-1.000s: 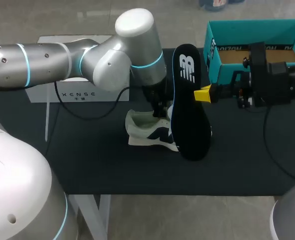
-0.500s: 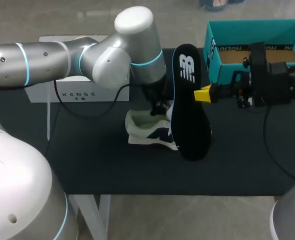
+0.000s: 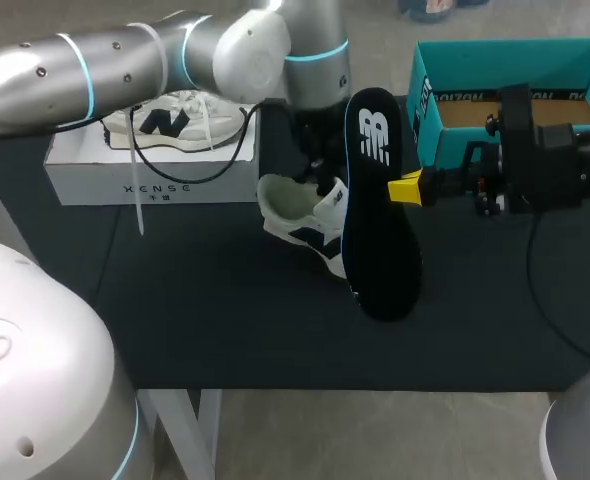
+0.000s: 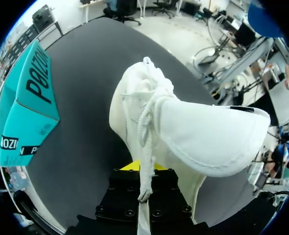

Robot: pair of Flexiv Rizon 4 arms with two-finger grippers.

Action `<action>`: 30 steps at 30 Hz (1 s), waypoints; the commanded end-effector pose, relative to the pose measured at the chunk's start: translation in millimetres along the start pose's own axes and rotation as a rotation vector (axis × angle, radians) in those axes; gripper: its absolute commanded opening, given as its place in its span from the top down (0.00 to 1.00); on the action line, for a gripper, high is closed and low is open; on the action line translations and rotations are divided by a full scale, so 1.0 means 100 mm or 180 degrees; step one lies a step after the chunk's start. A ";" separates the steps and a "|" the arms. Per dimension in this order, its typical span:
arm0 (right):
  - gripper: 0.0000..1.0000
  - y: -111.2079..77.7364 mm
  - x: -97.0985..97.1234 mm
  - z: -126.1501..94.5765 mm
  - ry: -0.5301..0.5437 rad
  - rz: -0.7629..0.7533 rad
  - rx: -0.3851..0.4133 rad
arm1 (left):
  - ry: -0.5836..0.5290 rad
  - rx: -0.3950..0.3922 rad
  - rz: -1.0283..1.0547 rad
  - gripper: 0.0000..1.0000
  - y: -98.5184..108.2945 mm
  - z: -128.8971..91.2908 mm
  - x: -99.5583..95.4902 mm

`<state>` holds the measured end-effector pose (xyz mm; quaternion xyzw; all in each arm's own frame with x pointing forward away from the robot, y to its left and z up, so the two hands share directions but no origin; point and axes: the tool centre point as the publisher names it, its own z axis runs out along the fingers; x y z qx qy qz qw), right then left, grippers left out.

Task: Take the shoe out of the shoebox, open the shoe tongue, remove and reinsert the insole, then place the shoe into the shoebox

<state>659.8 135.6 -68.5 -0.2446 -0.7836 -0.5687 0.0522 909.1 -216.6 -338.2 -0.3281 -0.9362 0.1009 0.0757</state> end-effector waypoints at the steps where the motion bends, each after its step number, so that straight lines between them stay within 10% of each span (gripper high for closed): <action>1: 1.00 0.00 0.00 0.02 -0.0007 0.0004 0.0005 | 0.0734 0.0098 0.0515 1.00 0.04 0.00 -0.09; 30: 1.00 0.00 0.00 0.02 -0.0007 0.0004 0.0005 | 0.1825 -0.0563 0.2677 1.00 0.07 -0.14 -0.14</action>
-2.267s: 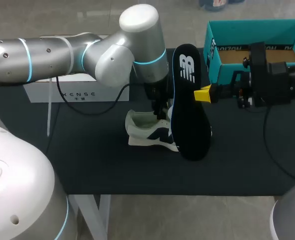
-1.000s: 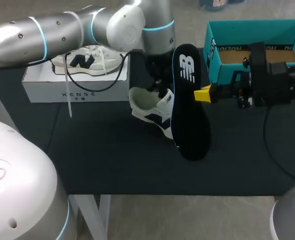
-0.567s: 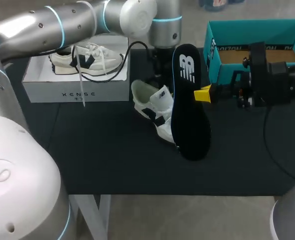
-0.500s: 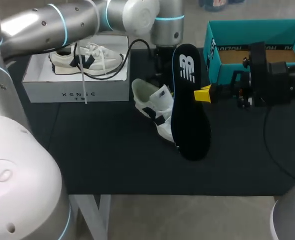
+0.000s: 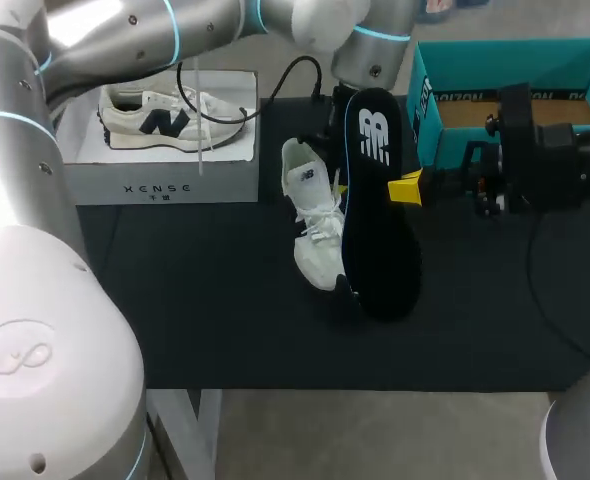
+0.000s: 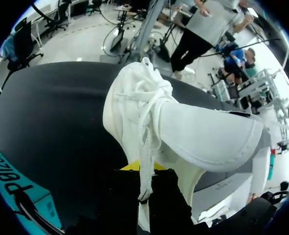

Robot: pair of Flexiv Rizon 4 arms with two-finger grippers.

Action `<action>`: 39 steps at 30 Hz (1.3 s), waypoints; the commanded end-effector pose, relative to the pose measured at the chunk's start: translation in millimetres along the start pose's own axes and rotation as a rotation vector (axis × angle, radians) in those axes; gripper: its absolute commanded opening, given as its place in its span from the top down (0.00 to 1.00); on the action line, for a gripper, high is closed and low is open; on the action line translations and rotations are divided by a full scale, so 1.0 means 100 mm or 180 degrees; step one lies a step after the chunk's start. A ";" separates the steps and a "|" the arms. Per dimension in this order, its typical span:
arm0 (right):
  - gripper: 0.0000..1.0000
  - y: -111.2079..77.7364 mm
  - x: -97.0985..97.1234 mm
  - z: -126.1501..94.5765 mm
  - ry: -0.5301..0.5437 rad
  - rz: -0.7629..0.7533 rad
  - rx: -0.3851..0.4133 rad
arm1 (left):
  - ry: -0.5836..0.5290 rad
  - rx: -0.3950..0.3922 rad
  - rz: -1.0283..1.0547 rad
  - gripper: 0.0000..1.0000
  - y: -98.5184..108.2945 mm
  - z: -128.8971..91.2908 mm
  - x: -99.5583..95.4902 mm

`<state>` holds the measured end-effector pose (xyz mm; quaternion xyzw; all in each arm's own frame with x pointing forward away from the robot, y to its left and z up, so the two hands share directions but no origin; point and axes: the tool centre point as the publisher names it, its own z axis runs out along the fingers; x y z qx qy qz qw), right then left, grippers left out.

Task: Take the shoe out of the shoebox, open the shoe tongue, remove and reinsert the insole, then place the shoe into the shoebox

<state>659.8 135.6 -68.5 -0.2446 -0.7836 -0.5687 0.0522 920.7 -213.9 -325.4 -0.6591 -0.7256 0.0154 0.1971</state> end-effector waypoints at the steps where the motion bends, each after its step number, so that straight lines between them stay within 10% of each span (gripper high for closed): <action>1: 1.00 0.00 0.00 0.02 -0.0007 0.0004 0.0005 | 0.0633 -0.0163 0.0404 1.00 0.07 -0.01 -0.06; 34: 1.00 0.00 0.00 0.02 -0.0007 0.0004 0.0005 | 0.0800 -0.0443 0.0314 0.98 0.29 0.33 -0.70; 37: 1.00 0.00 0.00 0.02 -0.0007 0.0004 0.0005 | 0.0707 -0.0423 0.0359 0.10 0.25 0.26 -0.63; 39: 1.00 0.00 0.00 0.02 -0.0007 0.0004 0.0005 | 0.0644 -0.0437 0.0369 0.00 0.22 0.19 -0.58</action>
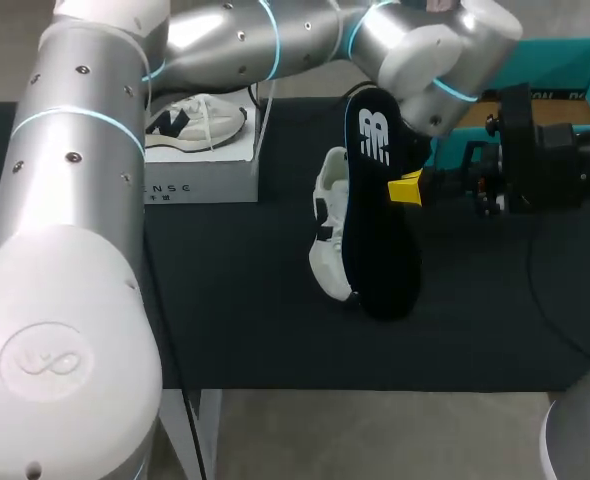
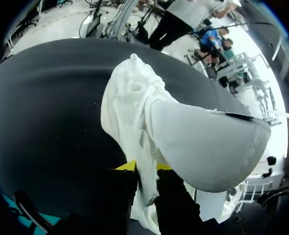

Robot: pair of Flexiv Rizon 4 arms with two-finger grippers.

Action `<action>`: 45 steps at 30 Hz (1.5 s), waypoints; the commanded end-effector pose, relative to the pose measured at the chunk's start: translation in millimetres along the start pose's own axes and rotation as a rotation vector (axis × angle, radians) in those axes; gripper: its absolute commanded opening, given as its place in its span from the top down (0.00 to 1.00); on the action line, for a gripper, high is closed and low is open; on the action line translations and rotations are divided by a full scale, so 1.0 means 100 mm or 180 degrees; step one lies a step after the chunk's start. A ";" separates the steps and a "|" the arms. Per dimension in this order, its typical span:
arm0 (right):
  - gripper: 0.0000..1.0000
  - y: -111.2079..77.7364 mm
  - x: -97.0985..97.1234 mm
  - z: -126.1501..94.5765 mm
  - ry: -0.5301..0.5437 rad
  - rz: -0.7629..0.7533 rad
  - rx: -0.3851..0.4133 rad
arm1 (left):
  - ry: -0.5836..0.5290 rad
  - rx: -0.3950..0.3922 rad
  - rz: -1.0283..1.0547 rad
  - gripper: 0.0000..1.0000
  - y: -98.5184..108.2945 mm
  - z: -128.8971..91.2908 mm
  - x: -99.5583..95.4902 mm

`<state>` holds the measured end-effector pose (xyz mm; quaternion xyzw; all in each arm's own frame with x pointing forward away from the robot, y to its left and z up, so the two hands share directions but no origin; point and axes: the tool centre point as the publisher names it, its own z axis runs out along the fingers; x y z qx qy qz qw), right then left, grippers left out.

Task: Take the shoe out of the shoebox, open the shoe tongue, remove and reinsert the insole, then place the shoe into the shoebox

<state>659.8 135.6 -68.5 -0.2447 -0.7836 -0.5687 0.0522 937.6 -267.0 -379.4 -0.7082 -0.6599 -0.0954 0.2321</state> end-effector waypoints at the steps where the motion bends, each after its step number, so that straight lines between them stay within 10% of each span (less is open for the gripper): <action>1: 1.00 0.00 0.00 0.02 -0.0007 0.0003 0.0005 | -0.0095 -0.0012 0.0003 0.00 -0.02 -0.13 0.13; 26: 1.00 0.00 0.00 0.02 -0.0007 0.0003 0.0005 | -0.1033 -0.0546 0.0070 0.00 0.18 -1.19 1.04; 37: 1.00 0.00 0.00 0.02 -0.0007 0.0003 0.0005 | -0.1166 -0.0772 0.0449 0.00 0.13 -1.51 1.13; 45: 1.00 0.22 -0.64 -0.14 -0.0018 0.1443 -0.0716 | -0.1493 -0.0994 0.0628 0.00 0.07 -1.64 1.42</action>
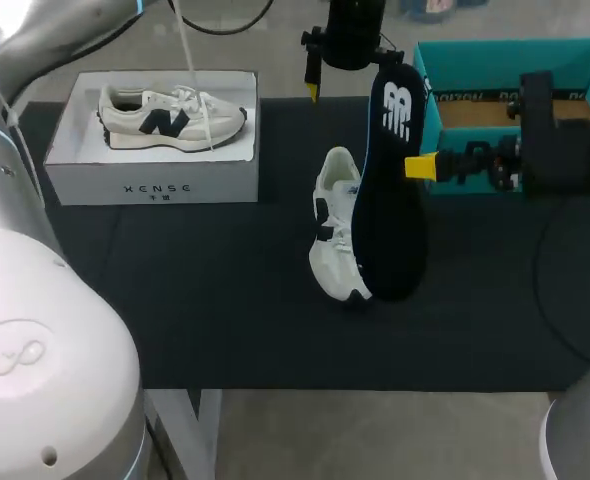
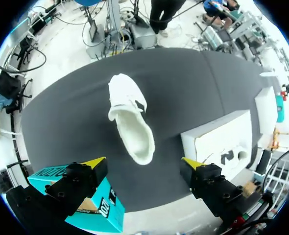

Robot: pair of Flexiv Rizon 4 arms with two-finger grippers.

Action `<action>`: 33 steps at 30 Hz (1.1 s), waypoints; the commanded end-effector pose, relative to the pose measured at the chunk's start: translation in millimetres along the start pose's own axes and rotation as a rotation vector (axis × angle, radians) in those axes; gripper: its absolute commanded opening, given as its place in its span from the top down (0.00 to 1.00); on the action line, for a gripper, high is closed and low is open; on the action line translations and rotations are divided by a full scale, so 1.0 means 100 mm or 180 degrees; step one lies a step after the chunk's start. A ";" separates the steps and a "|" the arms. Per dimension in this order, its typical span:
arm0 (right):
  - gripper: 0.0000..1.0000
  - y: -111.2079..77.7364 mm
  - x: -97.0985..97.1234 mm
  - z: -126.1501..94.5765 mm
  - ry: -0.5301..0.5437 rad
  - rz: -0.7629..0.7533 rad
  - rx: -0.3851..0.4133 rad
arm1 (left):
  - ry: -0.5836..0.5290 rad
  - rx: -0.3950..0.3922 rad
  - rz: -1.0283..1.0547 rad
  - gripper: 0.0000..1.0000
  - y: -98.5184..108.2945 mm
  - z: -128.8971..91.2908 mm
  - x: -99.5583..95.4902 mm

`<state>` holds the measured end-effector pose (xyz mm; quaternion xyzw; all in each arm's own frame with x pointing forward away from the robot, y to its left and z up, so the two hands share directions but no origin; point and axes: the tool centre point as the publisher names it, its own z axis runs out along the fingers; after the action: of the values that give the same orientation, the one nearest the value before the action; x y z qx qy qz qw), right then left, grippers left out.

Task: Take the shoe out of the shoebox, open the shoe tongue, remove and reinsert the insole, then place the shoe into the shoebox

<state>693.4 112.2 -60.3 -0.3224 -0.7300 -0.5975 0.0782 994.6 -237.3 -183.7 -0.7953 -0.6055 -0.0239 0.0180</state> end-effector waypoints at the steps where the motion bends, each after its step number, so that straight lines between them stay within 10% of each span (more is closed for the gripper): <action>1: 1.00 0.15 -0.36 0.03 -0.0035 0.1015 -0.0399 | -0.0328 -0.0182 0.0114 0.00 -0.13 -0.11 0.22; 17: 1.00 0.20 -0.42 0.00 -0.0079 0.1151 -0.0547 | -0.1238 -0.0219 0.0029 0.00 -0.20 -0.46 0.19; 24: 1.00 0.43 -0.95 -0.22 0.0227 0.1912 -0.1098 | -0.2080 -0.0257 0.0004 0.00 -0.42 -0.58 0.37; 33: 1.00 0.61 -1.23 -0.27 0.0281 0.2058 -0.0740 | -0.1929 -0.0118 0.0002 0.00 -0.52 -0.64 0.22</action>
<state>799.4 44.6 -71.5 -0.5193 -0.4930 -0.6522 0.2488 950.9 -200.8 -113.9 -0.7825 -0.5635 0.1902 -0.1844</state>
